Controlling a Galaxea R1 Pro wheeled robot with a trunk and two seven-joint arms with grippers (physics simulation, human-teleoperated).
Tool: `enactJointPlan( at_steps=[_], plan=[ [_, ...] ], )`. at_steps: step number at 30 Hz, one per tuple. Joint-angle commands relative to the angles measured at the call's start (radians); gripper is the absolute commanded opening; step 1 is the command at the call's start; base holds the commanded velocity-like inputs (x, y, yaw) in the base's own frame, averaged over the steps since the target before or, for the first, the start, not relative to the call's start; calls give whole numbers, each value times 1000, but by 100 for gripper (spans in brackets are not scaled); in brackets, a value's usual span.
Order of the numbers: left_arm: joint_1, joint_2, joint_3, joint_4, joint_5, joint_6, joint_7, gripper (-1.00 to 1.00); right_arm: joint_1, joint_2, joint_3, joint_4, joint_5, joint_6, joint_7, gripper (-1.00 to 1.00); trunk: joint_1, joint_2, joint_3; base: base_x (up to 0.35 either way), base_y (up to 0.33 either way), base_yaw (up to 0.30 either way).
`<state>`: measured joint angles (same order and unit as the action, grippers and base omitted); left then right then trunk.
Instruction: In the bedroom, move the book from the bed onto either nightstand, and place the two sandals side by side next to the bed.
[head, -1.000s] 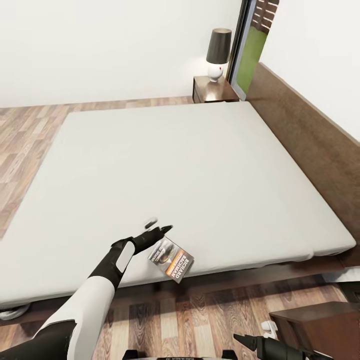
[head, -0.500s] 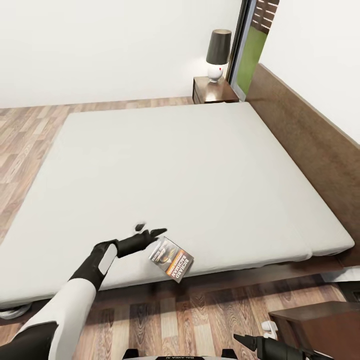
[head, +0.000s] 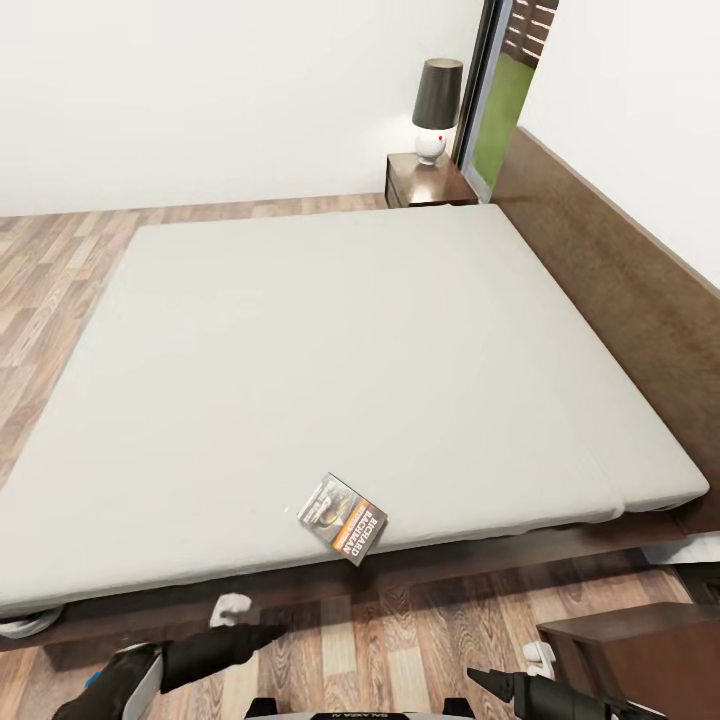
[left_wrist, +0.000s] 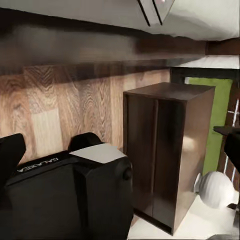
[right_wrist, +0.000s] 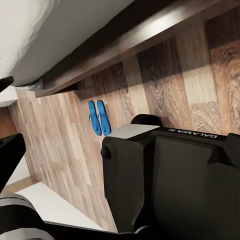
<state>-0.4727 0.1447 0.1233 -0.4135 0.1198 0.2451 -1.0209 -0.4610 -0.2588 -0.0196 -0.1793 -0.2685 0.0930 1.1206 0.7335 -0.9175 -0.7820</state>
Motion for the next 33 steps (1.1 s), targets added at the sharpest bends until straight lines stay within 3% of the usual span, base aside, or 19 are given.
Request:
enactJointPlan(
  at_steps=[1, 4, 7, 15, 26, 33],
  plan=[
    [4, 1, 3, 35, 4, -36, -2, 100, 0, 0, -2, 0, -3, 10, 4, 100, 0, -1, -1, 0, 0, 0],
    [10, 2, 5, 109, 4, -136, 0, 100, 0, 0, -2, -1, -3, 10, 4, 100, 0, -1, -1, 0, 0, 0],
    [12, 2, 7, 135, 9, -172, 5, 100, 0, 0, -2, -1, -4, 10, 8, 100, 0, -1, -1, 0, 0, 0],
    [13, 3, 8, 142, 12, -182, 8, 100, 0, 0, -2, -2, -4, 10, 12, 100, 0, -1, -1, 0, 0, 20],
    [13, 3, 11, 142, 12, -182, 8, 100, 0, 0, -2, -2, -4, 10, 11, 100, 0, -1, -9, 0, 0, 225],
    [13, 2, 55, 142, 12, -182, 8, 100, 0, 0, -2, -2, -5, 10, 10, 100, 0, -1, -15, 0, 0, 244]
  ],
)
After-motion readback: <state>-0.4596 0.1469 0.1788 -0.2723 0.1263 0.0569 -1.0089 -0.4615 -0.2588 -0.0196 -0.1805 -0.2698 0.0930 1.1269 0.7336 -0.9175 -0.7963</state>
